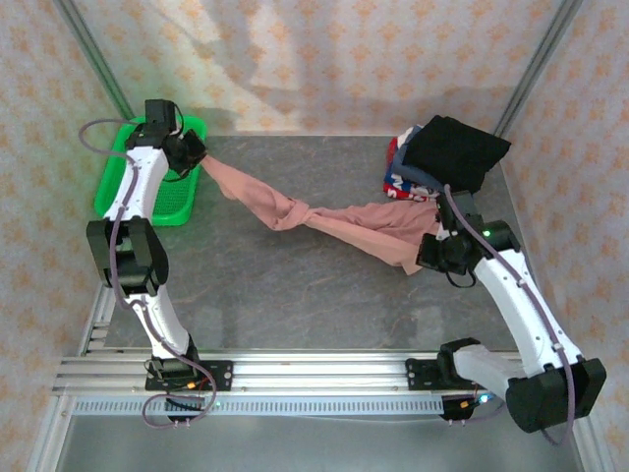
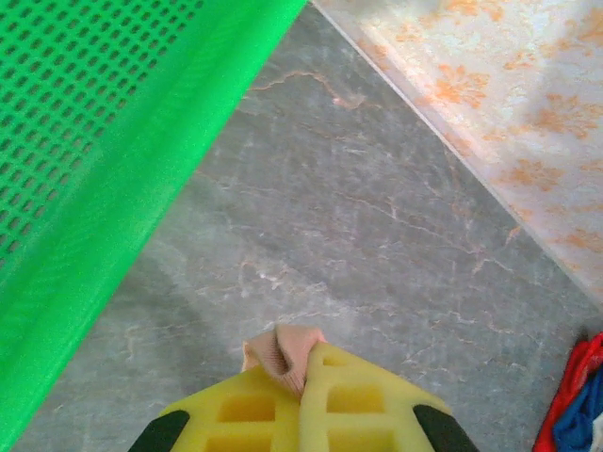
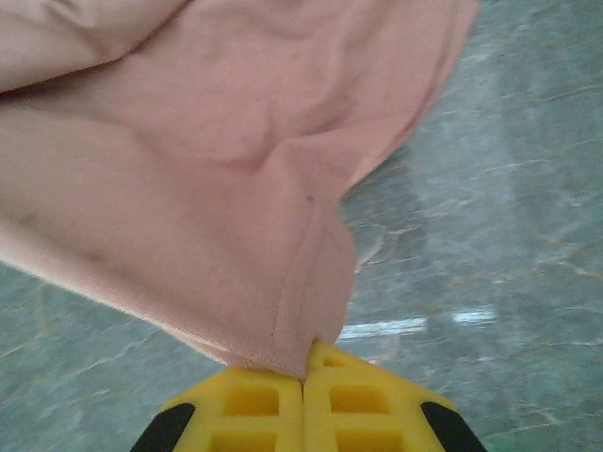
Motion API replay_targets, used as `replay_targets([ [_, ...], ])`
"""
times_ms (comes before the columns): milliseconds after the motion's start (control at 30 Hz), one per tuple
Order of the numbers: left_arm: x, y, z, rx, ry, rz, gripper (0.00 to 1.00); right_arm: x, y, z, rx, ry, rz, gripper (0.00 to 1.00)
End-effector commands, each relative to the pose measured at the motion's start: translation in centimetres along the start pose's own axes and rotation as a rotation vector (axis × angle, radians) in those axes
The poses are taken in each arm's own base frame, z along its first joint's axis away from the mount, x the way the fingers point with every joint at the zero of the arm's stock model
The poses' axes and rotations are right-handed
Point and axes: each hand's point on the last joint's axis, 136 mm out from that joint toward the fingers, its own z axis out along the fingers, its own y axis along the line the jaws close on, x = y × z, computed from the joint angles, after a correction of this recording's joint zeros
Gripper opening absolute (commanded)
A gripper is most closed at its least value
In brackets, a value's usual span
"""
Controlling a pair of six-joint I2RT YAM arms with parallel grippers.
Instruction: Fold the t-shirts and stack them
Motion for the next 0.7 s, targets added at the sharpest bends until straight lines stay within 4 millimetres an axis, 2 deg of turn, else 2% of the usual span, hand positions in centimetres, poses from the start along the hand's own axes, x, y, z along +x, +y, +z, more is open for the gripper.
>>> replay_targets([
  [0,2.9,1.1,2.3,-0.044,0.105,-0.009,0.22,1.5,2.7,0.1,-0.172,0.081,-0.005,0.00],
  [67,4.8,1.4,2.8,-0.054,0.131,-0.012,0.40,2.6,3.9,1.0,-0.240,0.136,0.021,0.00],
  [167,6.8,0.9,2.0,-0.055,0.139,0.022,0.52,4.6,5.4,2.4,-0.286,0.200,0.015,0.00],
  [233,8.3,-0.3,1.3,-0.041,0.149,0.066,0.55,6.3,6.3,3.6,-0.301,0.259,0.000,0.00],
  [300,10.3,-2.2,0.6,-0.012,0.167,0.139,0.58,8.0,6.1,5.0,-0.251,0.324,-0.014,0.00],
  [367,13.3,-4.6,0.3,0.025,0.215,0.234,0.60,9.5,4.5,6.4,-0.144,0.388,-0.015,0.00],
  [433,16.7,-6.3,0.8,0.064,0.305,0.306,0.61,10.0,2.9,7.2,-0.050,0.414,-0.009,0.00],
  [567,22.1,-7.3,1.6,0.054,0.453,0.426,0.61,9.0,2.7,7.4,-0.022,0.367,0.002,0.00],
  [667,24.4,-6.5,3.2,-0.009,0.518,0.482,0.60,9.0,2.4,7.7,-0.001,0.373,0.000,0.00],
])
